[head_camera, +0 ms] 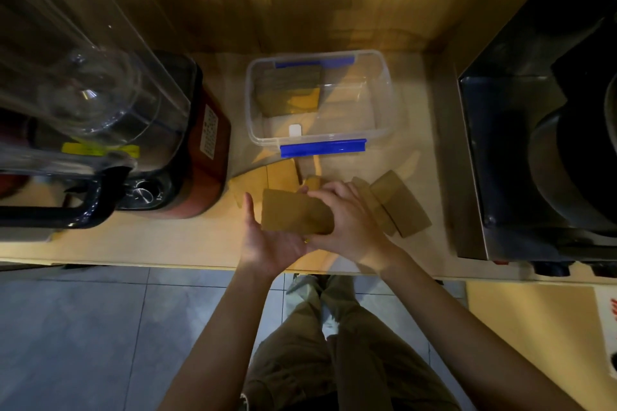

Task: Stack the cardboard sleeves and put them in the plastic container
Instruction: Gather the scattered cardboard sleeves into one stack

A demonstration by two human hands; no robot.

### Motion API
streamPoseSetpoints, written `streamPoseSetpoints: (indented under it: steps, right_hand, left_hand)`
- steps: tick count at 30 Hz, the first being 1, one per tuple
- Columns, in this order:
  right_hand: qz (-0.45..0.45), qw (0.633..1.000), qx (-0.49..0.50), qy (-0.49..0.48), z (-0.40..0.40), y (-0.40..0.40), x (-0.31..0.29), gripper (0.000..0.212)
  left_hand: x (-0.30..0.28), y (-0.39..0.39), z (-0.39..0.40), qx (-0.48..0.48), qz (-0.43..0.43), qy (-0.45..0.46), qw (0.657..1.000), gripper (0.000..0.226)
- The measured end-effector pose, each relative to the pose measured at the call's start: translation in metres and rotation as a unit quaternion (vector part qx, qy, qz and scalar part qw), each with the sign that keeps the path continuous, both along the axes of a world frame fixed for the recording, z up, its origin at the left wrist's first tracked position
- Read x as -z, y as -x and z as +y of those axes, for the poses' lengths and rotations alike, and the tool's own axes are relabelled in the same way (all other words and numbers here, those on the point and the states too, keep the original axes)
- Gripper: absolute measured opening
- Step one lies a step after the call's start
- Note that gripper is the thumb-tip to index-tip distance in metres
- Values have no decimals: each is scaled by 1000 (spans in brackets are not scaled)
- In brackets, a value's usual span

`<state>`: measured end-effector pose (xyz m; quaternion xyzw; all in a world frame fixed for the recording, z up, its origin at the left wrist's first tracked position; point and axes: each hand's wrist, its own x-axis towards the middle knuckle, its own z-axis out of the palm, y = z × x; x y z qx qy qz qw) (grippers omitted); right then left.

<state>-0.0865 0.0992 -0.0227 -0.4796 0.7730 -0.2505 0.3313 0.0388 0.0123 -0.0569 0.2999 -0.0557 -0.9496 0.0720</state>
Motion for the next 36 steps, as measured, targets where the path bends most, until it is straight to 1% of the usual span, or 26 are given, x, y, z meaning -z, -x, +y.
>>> streamPoseSetpoints:
  steps: [2, 4, 8, 10, 12, 13, 14, 15, 16, 17, 19, 21, 23, 26, 29, 31, 33, 36]
  right_hand:
    - [-7, 1000, -17, -2, 2, -1, 0, 69]
    - [-20, 1000, -16, -6, 3, -4, -1, 68]
    - [-3, 1000, 9, 25, 5, -14, 4, 70]
    - [-2, 1000, -14, 22, 5, -15, 6, 71]
    - [-69, 998, -12, -6, 6, -11, 9, 67]
    - [-107, 994, 22, -14, 7, -7, 11, 60]
    - [-125, 990, 68, -12, 9, -2, 14, 51]
    - [-110, 988, 113, -11, 12, 4, 18, 41]
    - [-62, 988, 138, -22, 15, 11, 24, 34]
    - [-8, 989, 140, -46, 18, 16, 31, 31]
    - [64, 987, 89, -121, 22, 20, 42, 38]
    - [107, 978, 28, -179, 23, 15, 50, 52]
    - [152, 968, -4, -198, 24, 5, 55, 64]
    - [195, 963, 3, -186, 23, -4, 60, 70]
    - [189, 966, 26, -177, 19, -4, 61, 65]
    - [186, 970, 40, -152, 21, 0, 57, 63]
    - [164, 978, 71, -104, 27, 5, 50, 63]
    - [91, 987, 133, -26, 37, 13, 30, 64]
  left_hand:
    - [-2, -2, 3, -12, 21, 1, 1000, 91]
    - [-1, -4, 6, -50, 34, 4, 998, 88]
    - [-2, 1, 11, -126, 27, 28, 991, 85]
    - [-2, 5, 11, -148, 9, 31, 988, 77]
    - [2, 6, 9, -170, -12, 22, 985, 71]
    - [3, 5, 8, -179, -15, 18, 983, 70]
    - [4, 3, 7, -188, -14, 16, 982, 69]
    - [6, 1, 6, -195, -16, 15, 981, 70]
    - [8, -2, 5, -200, -20, 13, 979, 71]
    - [9, -4, 5, -204, -23, 13, 979, 73]
    - [10, -9, 5, -210, -24, 14, 977, 76]
    - [11, -14, 6, -214, -26, 11, 976, 77]
    - [10, -17, 7, -215, -21, 3, 976, 76]
    - [5, -19, 9, -219, -22, -1, 975, 77]
    - [1, -19, 8, -231, -38, -9, 972, 75]
    - [1, -20, 7, -238, -41, -23, 970, 76]
    - [1, -21, 7, -243, -41, -32, 969, 79]
    - [-2, -18, 7, -242, -39, -27, 969, 85]
